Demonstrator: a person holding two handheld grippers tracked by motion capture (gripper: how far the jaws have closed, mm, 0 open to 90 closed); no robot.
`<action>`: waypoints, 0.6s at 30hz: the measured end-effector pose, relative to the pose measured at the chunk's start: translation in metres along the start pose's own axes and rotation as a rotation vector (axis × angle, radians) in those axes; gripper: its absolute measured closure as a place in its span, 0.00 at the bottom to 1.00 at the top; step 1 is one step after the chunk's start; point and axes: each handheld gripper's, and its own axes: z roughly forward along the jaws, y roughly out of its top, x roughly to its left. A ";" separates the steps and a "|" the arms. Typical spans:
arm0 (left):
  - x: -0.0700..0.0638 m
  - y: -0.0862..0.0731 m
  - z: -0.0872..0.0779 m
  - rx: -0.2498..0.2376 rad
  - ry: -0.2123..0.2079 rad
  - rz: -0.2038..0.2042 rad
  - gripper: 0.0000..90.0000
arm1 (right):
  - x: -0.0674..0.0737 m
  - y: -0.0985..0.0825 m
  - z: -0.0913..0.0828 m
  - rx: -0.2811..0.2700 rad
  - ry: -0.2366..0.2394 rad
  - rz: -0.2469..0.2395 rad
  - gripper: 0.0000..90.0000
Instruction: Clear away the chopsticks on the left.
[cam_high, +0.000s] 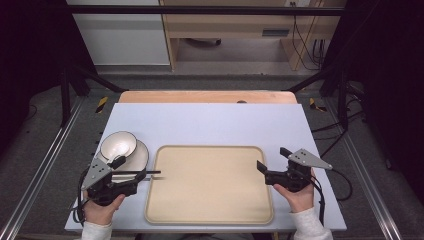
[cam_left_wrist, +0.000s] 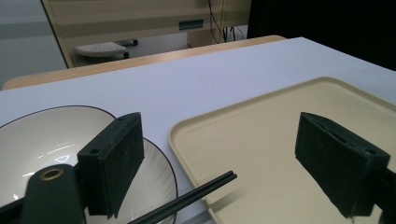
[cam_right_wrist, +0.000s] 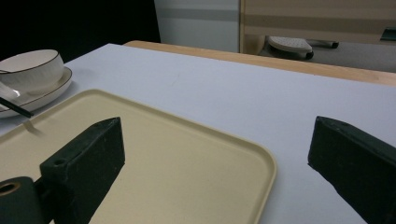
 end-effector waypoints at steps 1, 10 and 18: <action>0.001 0.000 -0.001 0.002 -0.002 0.002 0.17 | -0.001 -0.001 0.000 -0.001 -0.001 -0.001 0.04; 0.003 -0.009 -0.008 0.034 -0.006 0.020 0.17 | -0.001 -0.001 0.000 0.004 -0.005 0.004 0.05; 0.007 -0.019 -0.015 0.073 -0.005 0.034 0.18 | 0.002 0.001 0.000 0.007 -0.004 0.004 0.04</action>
